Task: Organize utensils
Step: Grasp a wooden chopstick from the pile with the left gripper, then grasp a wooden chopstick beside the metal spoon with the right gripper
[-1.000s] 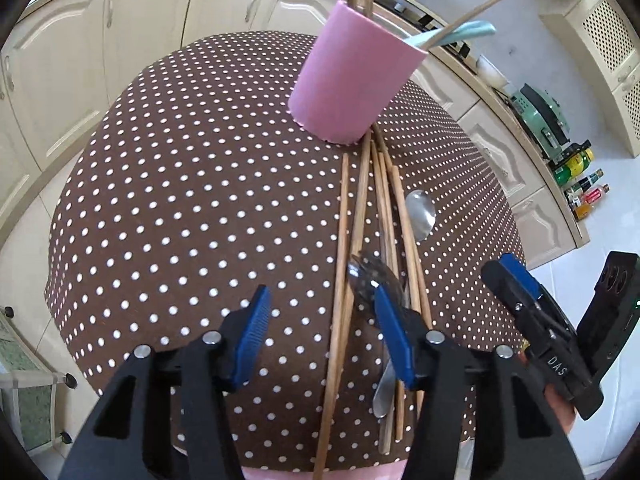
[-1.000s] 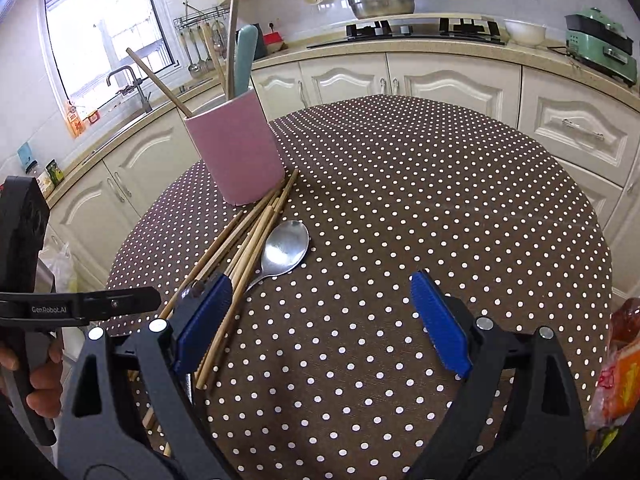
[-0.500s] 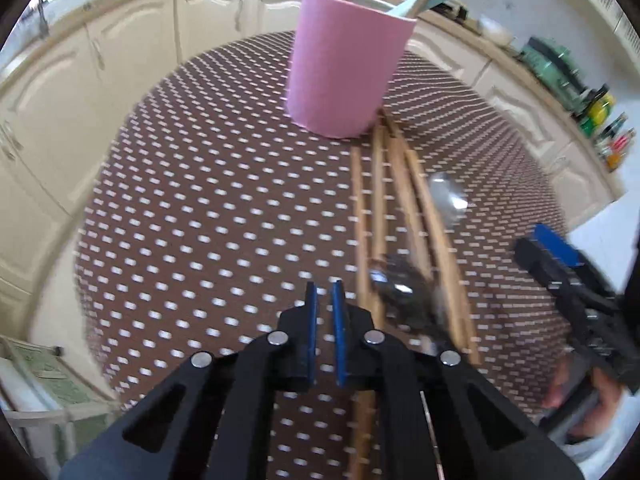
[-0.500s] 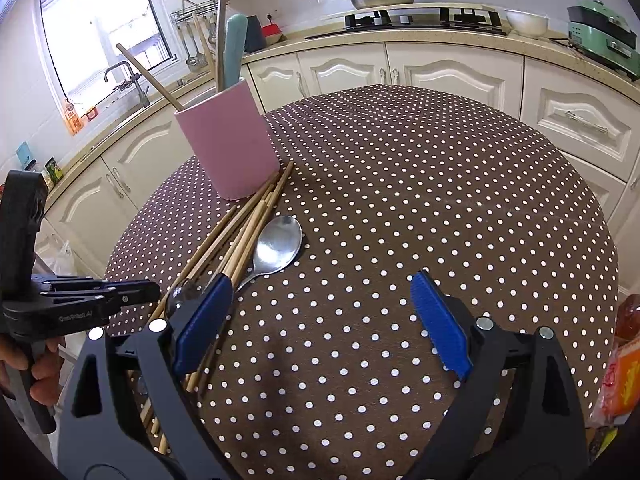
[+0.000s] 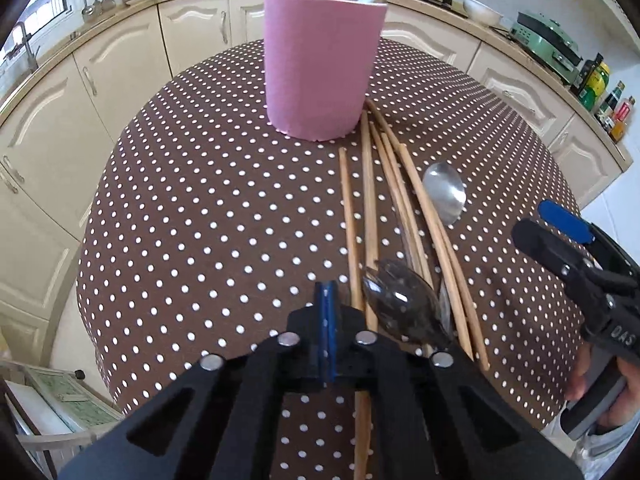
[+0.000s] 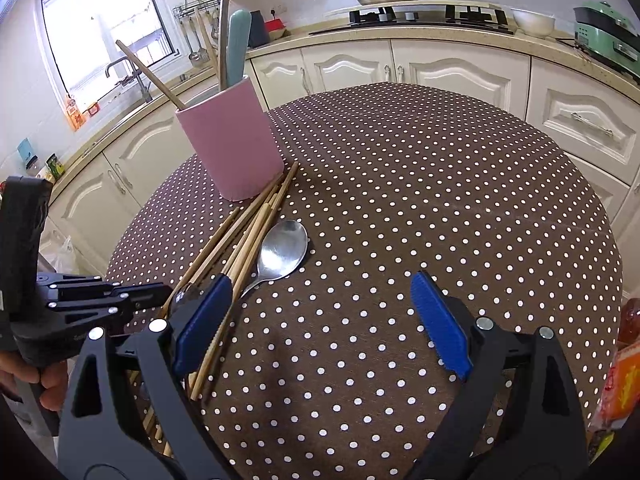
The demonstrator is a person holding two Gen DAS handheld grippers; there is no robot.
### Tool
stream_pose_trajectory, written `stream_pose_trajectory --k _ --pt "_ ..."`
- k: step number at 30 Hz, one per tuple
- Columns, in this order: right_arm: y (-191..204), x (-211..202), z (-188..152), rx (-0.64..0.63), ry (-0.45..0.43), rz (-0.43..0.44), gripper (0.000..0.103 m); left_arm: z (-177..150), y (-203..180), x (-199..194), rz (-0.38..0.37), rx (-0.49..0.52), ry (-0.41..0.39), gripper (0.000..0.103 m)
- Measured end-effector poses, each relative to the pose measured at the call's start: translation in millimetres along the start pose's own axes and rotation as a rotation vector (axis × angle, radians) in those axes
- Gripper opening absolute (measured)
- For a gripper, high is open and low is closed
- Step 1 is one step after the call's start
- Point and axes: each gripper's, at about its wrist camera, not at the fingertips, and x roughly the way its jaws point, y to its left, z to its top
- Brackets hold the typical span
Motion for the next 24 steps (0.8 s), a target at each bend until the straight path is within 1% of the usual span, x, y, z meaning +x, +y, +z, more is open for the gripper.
stream_pose_trajectory --k 4,7,10,13,15,17,20,22,24 --pt "3.2 4.5 7.7 -0.015 0.016 -0.005 0.089 3.7 -4.1 2.4 -0.006 0.005 -0.013 0.001" --pt "5.7 10.6 17.8 -0.02 0.042 0.004 0.089 -5.5 9.2 -5.0 -0.036 -0.011 -0.005 0.0" --pt "6.2 14.5 23.2 -0.007 0.057 0.029 0.089 -11.8 31.3 -11.3 -0.173 -0.073 0.016 0.0" --pt "8.1 17.6 25.2 -0.002 0.063 0.04 0.089 -12.8 38.5 -18.0 -0.224 -0.084 0.011 0.001" --pt "9.9 20.0 24.9 0.0 0.07 0.045 0.089 -12.6 42.9 -20.4 -0.206 -0.08 0.008 0.001" --pt "12.1 21.8 24.7 0.004 0.075 0.051 0.089 -13.5 44.8 -21.5 -0.212 -0.072 0.014 0.001" --pt "18.5 21.5 22.0 -0.001 0.077 0.048 0.089 -16.2 36.8 -17.2 -0.208 -0.048 0.044 0.001" --pt "19.4 20.6 20.9 -0.001 0.077 0.047 0.089 -17.5 30.3 -15.8 -0.189 -0.032 0.039 0.002" --pt "20.0 18.5 19.0 -0.001 0.075 0.044 0.089 -16.1 29.0 -14.4 -0.188 -0.045 0.044 0.002"
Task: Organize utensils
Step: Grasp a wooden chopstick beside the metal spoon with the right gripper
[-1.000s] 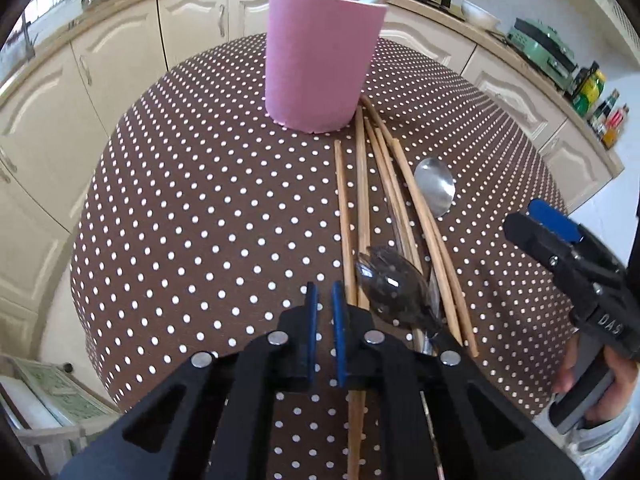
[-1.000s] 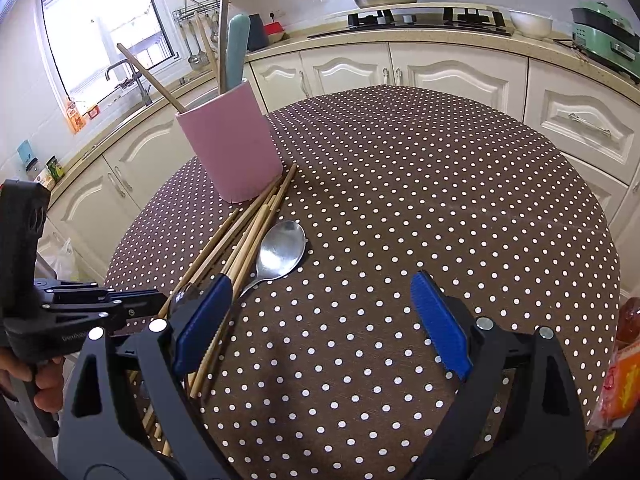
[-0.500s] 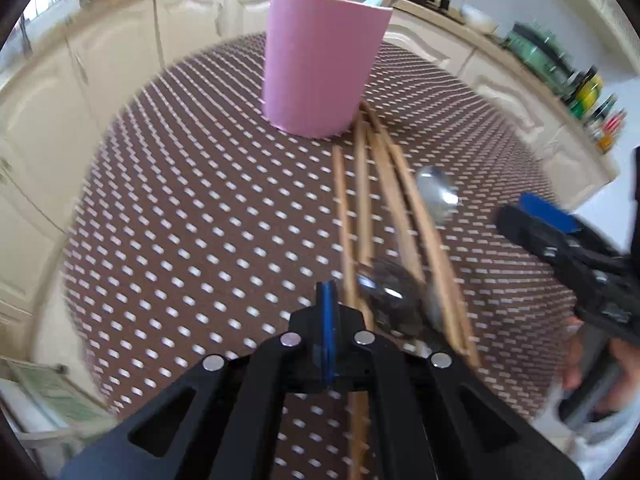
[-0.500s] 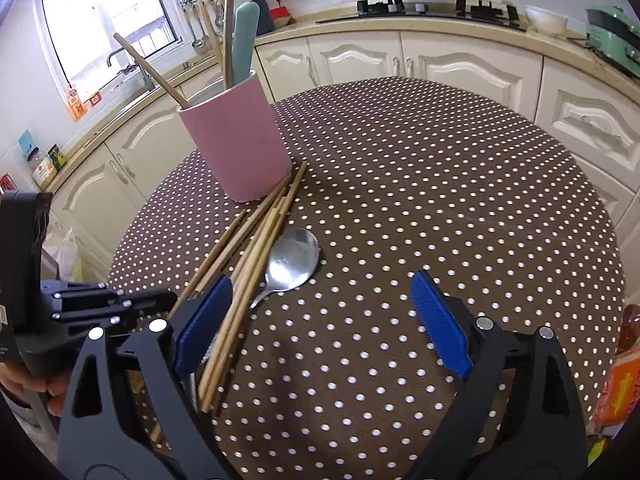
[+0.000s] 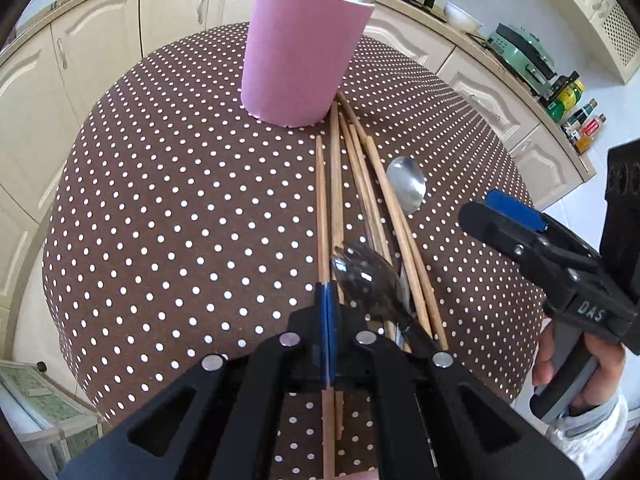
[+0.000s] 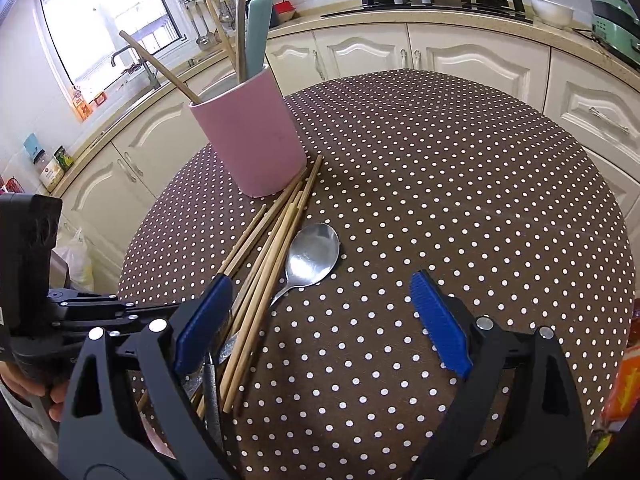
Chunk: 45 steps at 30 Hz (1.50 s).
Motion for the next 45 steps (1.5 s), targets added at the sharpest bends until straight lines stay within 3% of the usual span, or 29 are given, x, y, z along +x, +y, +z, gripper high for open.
stream_pose_trajectory --k 11,16,18,24,26,31,33,45 --pt "2.9 -6.6 -2.0 -0.018 0.053 0.0 0.089 20.0 -15.9 15.1 0.067 0.025 0.002 0.005" --pt "8.3 -0.6 8.3 -0.023 0.084 0.0 0.089 15.7 -9.9 9.0 0.072 -0.009 -0.034 0.001" --pt "7.7 1.4 15.4 -0.011 0.092 -0.014 0.088 12.2 -3.5 6.0 0.114 -0.03 -0.036 0.001" --pt "21.8 13.8 14.0 -0.035 0.173 0.004 0.064 2.0 25.8 -2.9 0.077 -0.11 -0.04 0.001" --pt "22.3 17.9 9.4 -0.027 0.196 0.019 0.052 1.1 28.3 -7.6 0.022 -0.114 -0.045 0.001" --pt "12.9 21.5 4.6 0.035 0.224 0.057 0.046 -6.4 22.6 -13.6 -0.036 -0.104 -0.049 0.001" --pt "14.5 20.7 2.5 0.023 0.234 0.062 0.037 -6.0 19.0 -11.6 -0.043 -0.106 -0.046 0.001" --pt "35.6 26.6 -8.5 -0.062 0.283 0.001 0.022 -13.1 18.8 -11.8 -0.057 -0.119 -0.035 0.001"
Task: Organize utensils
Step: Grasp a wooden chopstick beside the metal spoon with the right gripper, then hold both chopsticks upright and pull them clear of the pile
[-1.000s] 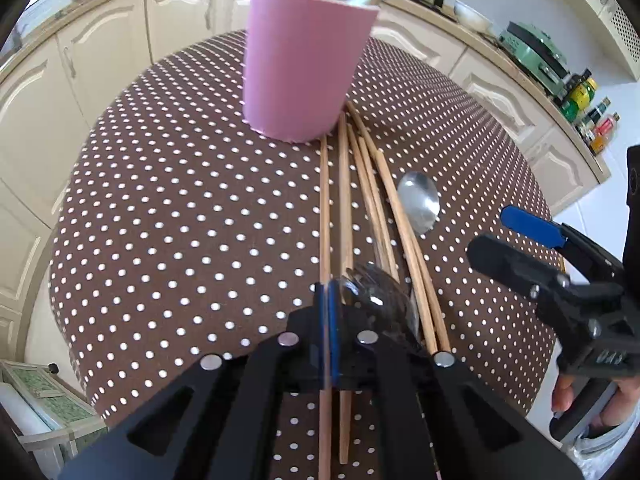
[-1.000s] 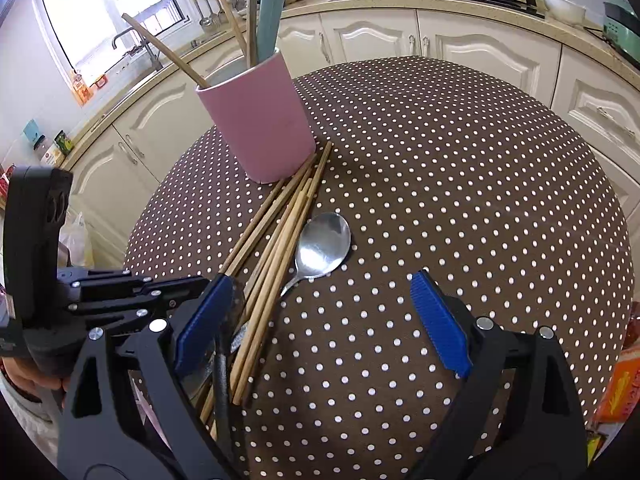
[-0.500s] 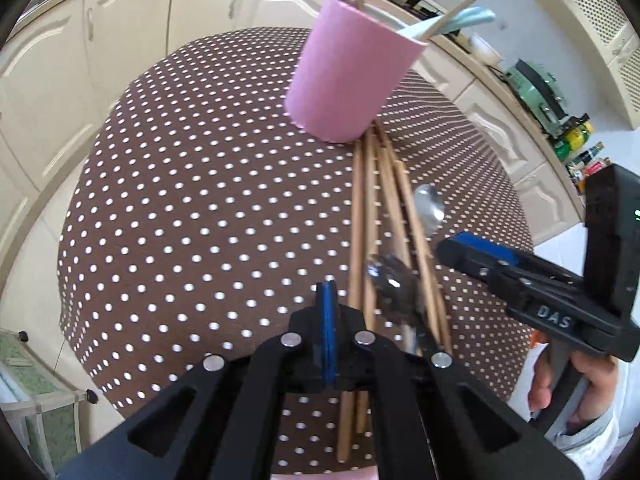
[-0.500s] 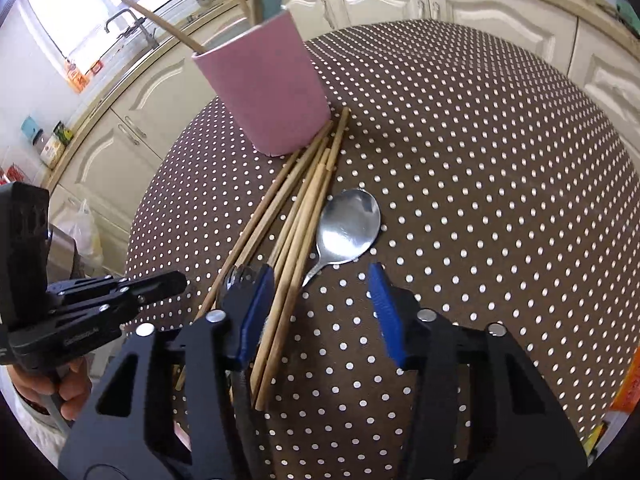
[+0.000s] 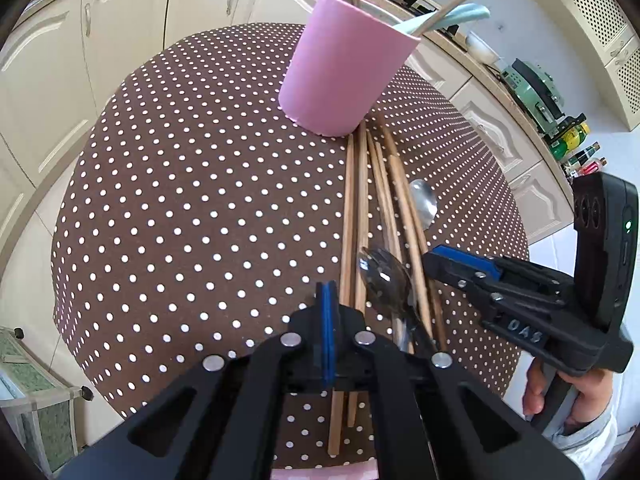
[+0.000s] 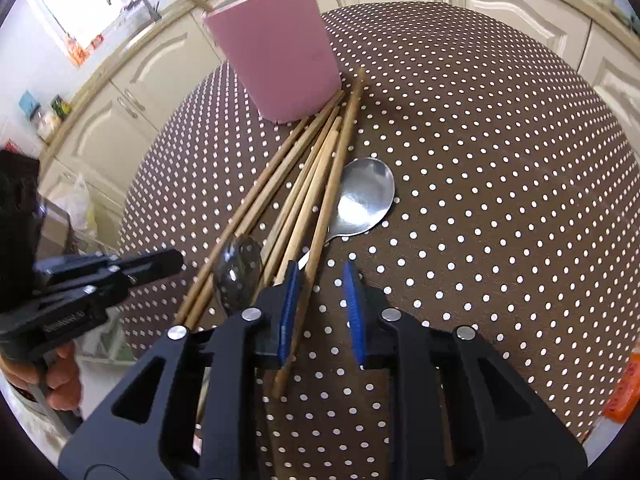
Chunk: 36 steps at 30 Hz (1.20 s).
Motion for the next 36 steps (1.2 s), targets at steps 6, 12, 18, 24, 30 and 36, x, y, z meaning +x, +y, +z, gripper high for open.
stream_pose_trajectory --k 6,12,18,24,30,36 --pt "5.4 0.5 -5.6 -0.027 0.0 -0.016 0.007 0.4 -11.4 1.9 0.006 0.045 0.017 0.001" --pt "-10.9 -14.0 -21.7 -0.024 -0.014 -0.02 0.006 -0.9 -14.6 13.7 0.042 0.051 0.054 0.001" --pt "-32.1 -29.8 -29.3 -0.013 -0.033 -0.016 0.006 -1.9 -15.8 8.0 0.019 0.044 0.044 0.003" --pt "-50.2 -40.9 -46.2 -0.001 -0.035 -0.01 0.006 -4.4 -22.2 10.6 0.076 0.085 0.044 0.021" --pt "-69.9 -49.7 -62.5 0.012 -0.029 -0.022 0.006 -0.8 -25.5 14.4 0.099 0.085 0.041 0.021" --pt "-83.3 -62.2 -70.4 0.023 -0.043 0.0 0.006 8.3 -34.1 23.2 0.138 0.098 0.047 0.02"
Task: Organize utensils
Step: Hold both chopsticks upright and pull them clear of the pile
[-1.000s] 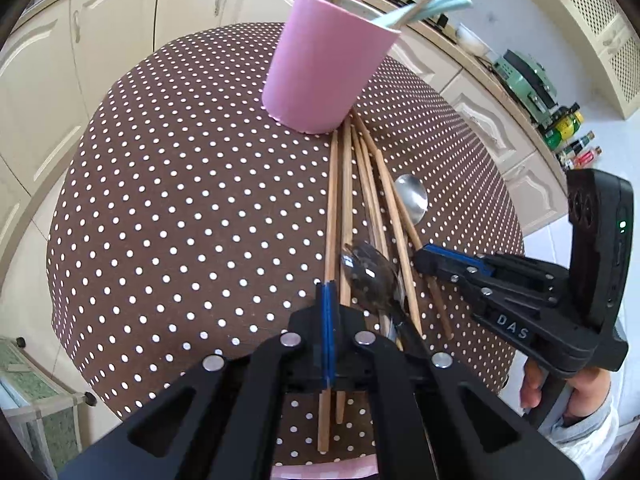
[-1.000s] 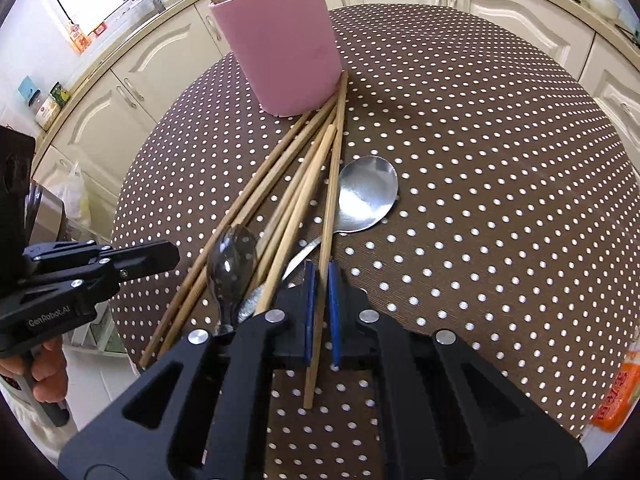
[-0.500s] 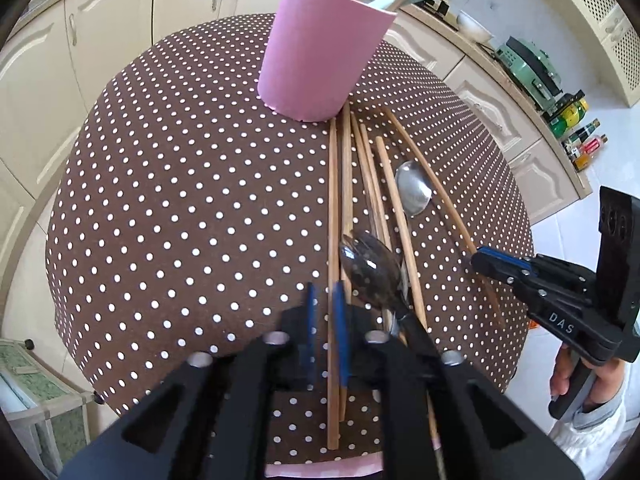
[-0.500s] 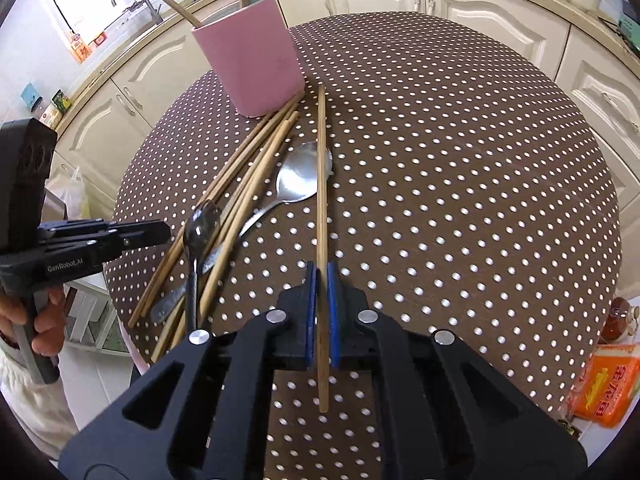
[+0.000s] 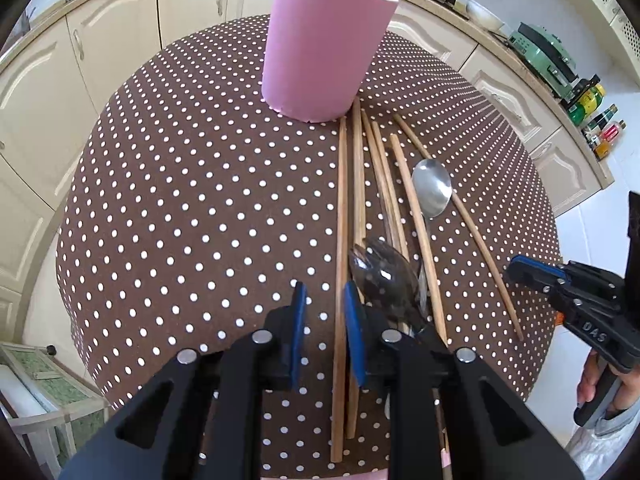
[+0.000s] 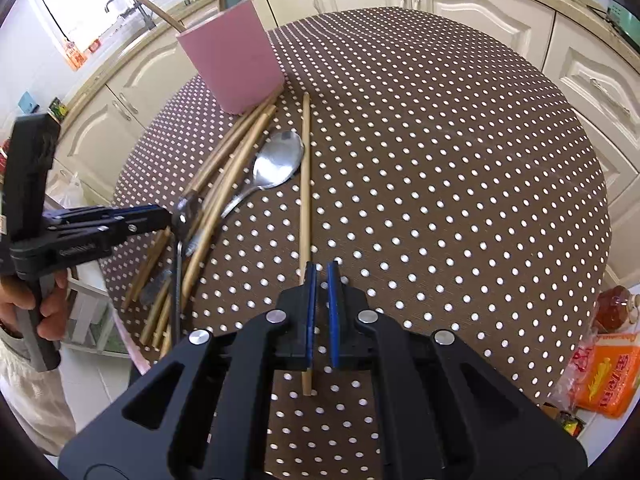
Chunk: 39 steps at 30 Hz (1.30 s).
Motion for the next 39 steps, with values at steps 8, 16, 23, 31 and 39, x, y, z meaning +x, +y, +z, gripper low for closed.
stream_pose_trajectory --k 8,16,23,31,39 --pt "22.8 10.3 34.2 -0.057 0.016 -0.035 0.007 19.2 -13.7 12.6 0.077 0.042 -0.015 0.007" --pt "40.5 29.8 56.5 -0.111 0.061 -0.112 0.007 4.1 3.8 2.7 0.045 -0.023 -0.032 0.006" --pt "44.0 47.3 67.9 -0.103 0.11 -0.127 0.009 -5.2 19.9 -5.4 0.04 -0.126 -0.022 0.005" --pt "34.0 45.9 79.3 -0.086 0.15 -0.123 0.007 7.6 31.5 -2.1 0.023 -0.155 0.001 0.006" --pt "4.6 24.9 69.1 -0.043 0.152 -0.084 0.007 42.0 30.3 14.1 0.025 -0.146 0.019 0.017"
